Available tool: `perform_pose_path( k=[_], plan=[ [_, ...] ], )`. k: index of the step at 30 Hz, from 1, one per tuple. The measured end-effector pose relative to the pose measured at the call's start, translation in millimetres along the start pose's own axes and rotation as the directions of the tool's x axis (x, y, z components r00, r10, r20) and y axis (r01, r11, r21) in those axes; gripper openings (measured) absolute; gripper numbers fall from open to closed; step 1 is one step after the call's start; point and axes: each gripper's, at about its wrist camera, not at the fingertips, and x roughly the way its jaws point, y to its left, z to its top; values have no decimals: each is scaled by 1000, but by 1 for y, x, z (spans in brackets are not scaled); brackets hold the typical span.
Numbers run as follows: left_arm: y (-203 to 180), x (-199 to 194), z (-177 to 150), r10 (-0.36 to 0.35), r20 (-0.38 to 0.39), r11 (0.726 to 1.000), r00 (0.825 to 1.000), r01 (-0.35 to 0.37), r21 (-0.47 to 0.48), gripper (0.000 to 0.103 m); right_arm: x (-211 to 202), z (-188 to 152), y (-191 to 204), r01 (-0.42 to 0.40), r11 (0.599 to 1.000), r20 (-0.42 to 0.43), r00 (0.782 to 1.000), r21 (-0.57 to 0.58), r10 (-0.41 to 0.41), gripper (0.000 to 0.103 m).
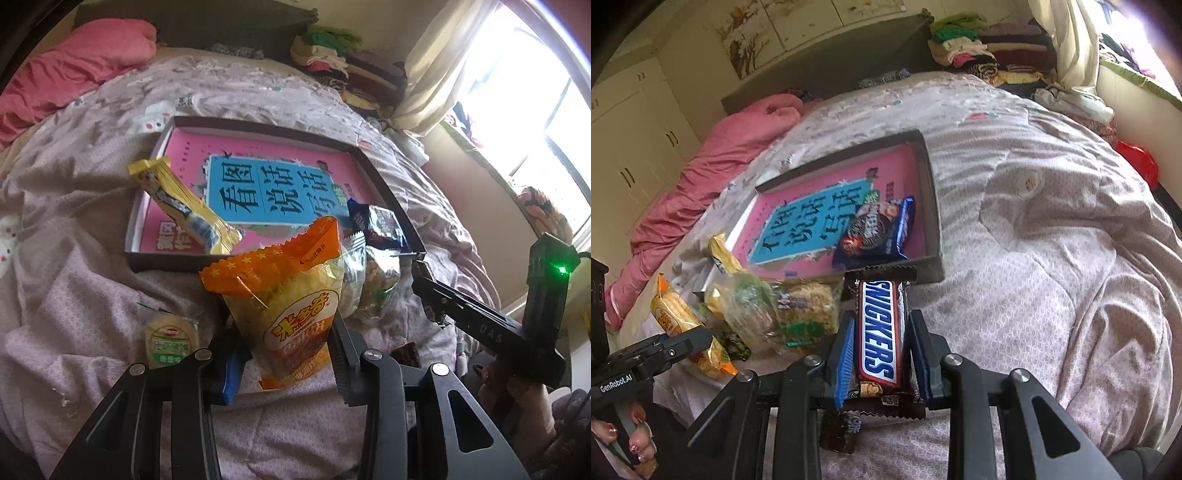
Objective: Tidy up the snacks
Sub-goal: 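Lift the Snickers bar and the yellow snack bag and carry them toward the tray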
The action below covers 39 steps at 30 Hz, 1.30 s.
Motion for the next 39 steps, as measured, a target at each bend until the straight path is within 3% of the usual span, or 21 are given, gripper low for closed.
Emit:
perform_pose_path(
  k=[22,39],
  plan=[
    [5,-30,17,34,92,999,995,-34,-7,41,-26,8,16,-38,997,134,990,-73,48,29],
    [-1,-33,28,61,114,998,992,-62,2,41,-27,16,20,-68,994,165,983,-87,82,29]
  ],
)
